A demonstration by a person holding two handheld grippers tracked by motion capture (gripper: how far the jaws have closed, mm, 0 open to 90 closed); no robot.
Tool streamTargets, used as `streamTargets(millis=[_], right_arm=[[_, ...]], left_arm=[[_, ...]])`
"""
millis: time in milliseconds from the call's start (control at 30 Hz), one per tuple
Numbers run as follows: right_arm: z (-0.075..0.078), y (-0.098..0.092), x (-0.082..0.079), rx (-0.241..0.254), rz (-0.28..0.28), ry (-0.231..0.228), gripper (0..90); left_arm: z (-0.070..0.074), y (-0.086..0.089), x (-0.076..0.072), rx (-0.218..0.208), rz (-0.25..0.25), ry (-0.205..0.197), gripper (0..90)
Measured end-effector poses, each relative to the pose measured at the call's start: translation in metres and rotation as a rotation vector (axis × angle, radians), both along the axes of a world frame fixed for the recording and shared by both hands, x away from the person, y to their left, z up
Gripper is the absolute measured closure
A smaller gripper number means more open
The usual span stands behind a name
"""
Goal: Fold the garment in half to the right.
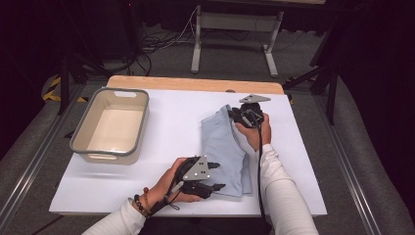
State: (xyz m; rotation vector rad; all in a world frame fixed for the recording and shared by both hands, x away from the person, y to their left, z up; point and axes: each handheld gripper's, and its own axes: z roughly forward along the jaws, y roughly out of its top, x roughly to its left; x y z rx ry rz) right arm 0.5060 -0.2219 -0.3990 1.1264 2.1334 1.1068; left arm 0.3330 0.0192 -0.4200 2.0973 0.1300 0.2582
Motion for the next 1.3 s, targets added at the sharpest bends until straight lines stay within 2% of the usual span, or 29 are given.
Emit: streamTargets(millis=[33,100,133,200,233,267,300,333,367,400,433,500,567,667,733,800,900,933,1000,1100,1200,1300], right_arm=[[0.000,-0.002,-0.002,0.010,-0.001,-0.001,69.8],[0.003,-0.007,-0.010,0.011,0.009,-0.014,65.1],[0.004,-0.010,-0.015,0.010,0.015,-0.020,62.5],[0.007,-0.016,-0.027,0.017,0.030,-0.034,59.4],[0.009,-0.020,-0.036,0.029,0.036,-0.039,57.0],[0.009,-0.022,-0.043,0.030,0.054,-0.028,53.8],[0.010,-0.024,-0.051,0.017,0.084,-0.015,51.6],[0.010,-0.024,-0.051,0.017,0.084,-0.015,51.6],[0.007,-0.026,-0.069,0.004,0.129,-0.014,49.1],[0.003,-0.026,-0.077,-0.006,0.145,-0.003,47.3],[0.001,-0.026,-0.083,-0.011,0.159,0.001,46.7],[-0.009,-0.026,-0.098,-0.024,0.174,0.015,43.7],[-0.017,-0.028,-0.106,-0.028,0.179,0.016,43.3],[-0.026,-0.032,-0.110,-0.024,0.166,0.034,51.3],[-0.030,-0.033,-0.111,-0.021,0.183,0.048,58.8],[-0.032,-0.034,-0.111,-0.028,0.175,0.060,61.9],[-0.035,-0.037,-0.111,-0.020,0.189,0.086,76.0],[-0.035,-0.037,-0.111,-0.021,0.200,0.089,81.4],[-0.035,-0.037,-0.111,-0.021,0.204,0.092,85.9],[-0.034,-0.035,-0.112,-0.032,0.211,0.087,87.4],[-0.025,-0.037,-0.116,-0.029,0.204,0.062,88.0],[-0.019,-0.039,-0.118,-0.028,0.194,0.050,88.0]], left_arm=[[0.002,0.005,-0.002,0.002,0.009,-0.017,29.2],[0.004,0.016,-0.006,0.012,0.030,-0.027,22.6],[0.004,0.016,-0.006,0.012,0.030,-0.027,19.7],[-0.001,0.034,-0.012,0.029,0.063,-0.032,16.9],[-0.001,0.034,-0.012,0.029,0.063,-0.032,15.9],[-0.008,0.040,-0.014,0.054,0.076,-0.020,14.9],[-0.011,0.041,-0.015,0.065,0.084,-0.015,14.7],[-0.011,0.041,-0.015,0.065,0.084,-0.015,14.6],[-0.020,0.042,-0.016,0.085,0.092,0.004,14.4],[-0.023,0.041,-0.017,0.089,0.094,0.016,14.5],[-0.027,0.037,-0.018,0.111,0.096,0.026,14.5],[-0.031,0.032,-0.020,0.135,0.098,0.011,14.6],[-0.036,0.025,-0.020,0.160,0.106,0.008,18.0],[-0.041,0.017,-0.021,0.188,0.117,0.000,22.0],[-0.042,0.013,-0.019,0.205,0.126,-0.029,24.6],[-0.042,0.012,-0.017,0.206,0.134,-0.022,30.2],[-0.043,0.013,-0.014,0.198,0.137,-0.004,40.5],[-0.044,0.015,-0.012,0.207,0.145,0.012,43.2],[-0.044,0.016,-0.010,0.198,0.143,0.034,48.1],[-0.044,0.015,-0.010,0.199,0.137,0.037,57.5],[-0.040,0.016,-0.011,0.182,0.115,0.021,59.8],[-0.038,0.016,-0.011,0.171,0.106,0.024,60.1]])
